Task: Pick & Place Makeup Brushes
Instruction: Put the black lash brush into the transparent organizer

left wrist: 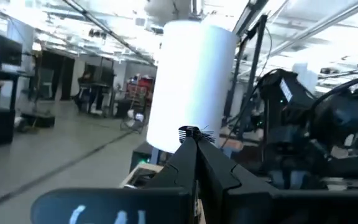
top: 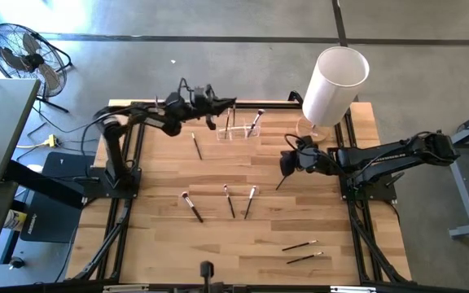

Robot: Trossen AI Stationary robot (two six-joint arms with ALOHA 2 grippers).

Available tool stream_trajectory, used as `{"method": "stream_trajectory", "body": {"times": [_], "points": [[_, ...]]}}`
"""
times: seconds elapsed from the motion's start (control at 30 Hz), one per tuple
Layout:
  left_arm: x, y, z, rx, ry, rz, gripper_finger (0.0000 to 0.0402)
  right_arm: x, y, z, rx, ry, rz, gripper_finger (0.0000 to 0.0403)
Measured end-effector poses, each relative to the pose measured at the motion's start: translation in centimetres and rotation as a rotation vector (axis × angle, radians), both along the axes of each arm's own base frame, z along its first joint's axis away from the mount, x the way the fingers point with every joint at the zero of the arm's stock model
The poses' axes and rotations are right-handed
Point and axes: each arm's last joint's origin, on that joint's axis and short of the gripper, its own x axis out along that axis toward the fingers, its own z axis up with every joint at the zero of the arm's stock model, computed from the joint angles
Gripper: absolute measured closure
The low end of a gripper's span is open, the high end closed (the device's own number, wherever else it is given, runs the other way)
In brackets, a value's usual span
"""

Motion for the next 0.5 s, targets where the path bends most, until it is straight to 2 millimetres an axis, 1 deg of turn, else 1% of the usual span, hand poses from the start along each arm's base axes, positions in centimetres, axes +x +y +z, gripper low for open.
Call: {"method": "stream_trajectory", "body": {"times": [0.07,0.2,0.27,0.37,0.43,0.5], "points": [[0.7,0.6,-0.8,-0.035,0.025,-0.007,0.0401,0.1,0.0,0.1,-0.005,-0.013,-0.009,0.0401],[2.1,1.2,-1.2,-0.009,0.059,0.004,0.0401,0.1,0.0,0.2,0.008,-0.034,-0.029,0.0402],[2.5,1.3,-1.6,-0.027,0.104,0.000,0.0401,0.1,0.0,0.2,0.009,-0.035,-0.029,0.0401],[2.9,1.6,-1.8,-0.036,0.166,0.018,0.0400,0.1,0.0,0.2,0.021,-0.043,-0.038,0.0401],[3.1,1.6,-2.3,-0.077,0.217,0.017,0.0397,0.1,0.0,0.2,0.021,-0.043,-0.038,0.0402],[3.4,1.8,-2.4,-0.093,0.240,0.014,0.0393,0.1,0.0,0.1,0.021,-0.041,-0.038,0.0401]]}}
